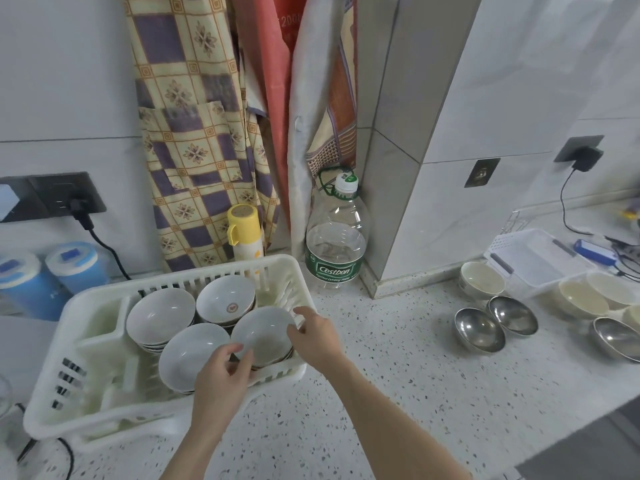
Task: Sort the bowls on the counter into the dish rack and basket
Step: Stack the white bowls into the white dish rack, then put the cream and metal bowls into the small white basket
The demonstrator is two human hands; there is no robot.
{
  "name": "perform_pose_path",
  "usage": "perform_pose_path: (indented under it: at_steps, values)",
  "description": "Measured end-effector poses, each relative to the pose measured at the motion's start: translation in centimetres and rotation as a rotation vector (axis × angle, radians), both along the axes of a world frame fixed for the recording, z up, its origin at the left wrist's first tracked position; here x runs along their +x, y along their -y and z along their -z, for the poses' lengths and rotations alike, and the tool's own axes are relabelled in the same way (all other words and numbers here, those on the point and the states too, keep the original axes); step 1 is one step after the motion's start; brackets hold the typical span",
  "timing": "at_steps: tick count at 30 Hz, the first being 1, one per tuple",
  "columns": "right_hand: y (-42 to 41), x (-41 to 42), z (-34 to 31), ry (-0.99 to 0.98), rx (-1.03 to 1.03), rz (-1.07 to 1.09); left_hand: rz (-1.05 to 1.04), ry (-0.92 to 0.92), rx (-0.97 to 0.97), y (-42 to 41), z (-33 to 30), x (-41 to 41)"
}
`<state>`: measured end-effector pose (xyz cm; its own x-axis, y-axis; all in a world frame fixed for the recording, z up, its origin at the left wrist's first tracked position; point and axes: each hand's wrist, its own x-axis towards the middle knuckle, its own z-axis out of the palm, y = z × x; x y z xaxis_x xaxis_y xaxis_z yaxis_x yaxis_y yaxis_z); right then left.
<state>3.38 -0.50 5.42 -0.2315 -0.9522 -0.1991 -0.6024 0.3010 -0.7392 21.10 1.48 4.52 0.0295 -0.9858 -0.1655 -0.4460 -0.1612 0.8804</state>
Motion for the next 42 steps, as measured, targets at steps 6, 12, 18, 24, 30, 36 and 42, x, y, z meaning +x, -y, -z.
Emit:
perform_pose_path:
  at_steps: [6, 12, 18, 24, 30, 36, 42]
  values:
    - [-3.5, -2.3, 0.1, 0.496, -0.214, 0.216, -0.023, -0.151, 0.027, -2.8, -0.4, -1.6]
    - [-10.8, -9.1, 2.4, 0.68, -0.208, 0.334, -0.078, -0.211, 0.069, -6.2, 1.5, -7.3]
    - [-17.8, -21.1, 3.2, 0.742, -0.148, 0.416, -0.084, -0.26, 0.134, -13.7, 4.3, -18.3]
    - [-24.2, -32.4, 3.8, 0.783, 0.0, 0.554, 0.07, -0.188, 0.336, -19.9, 5.7, -30.0]
    - [-28.5, -41.8, 5.3, 0.779, -0.012, 0.741, 0.394, -0.002, 0.425, -21.7, 6.1, -38.6]
    - [-29.9, -50.3, 5.9, 0.779, -0.11, 1.007, 0.435, -0.052, 0.466, -19.6, 5.1, -47.1]
    - [-29.1, -59.1, 6.7, 0.73, -0.174, 1.224, 0.412, -0.2, 0.523, -16.0, 5.3, -57.1]
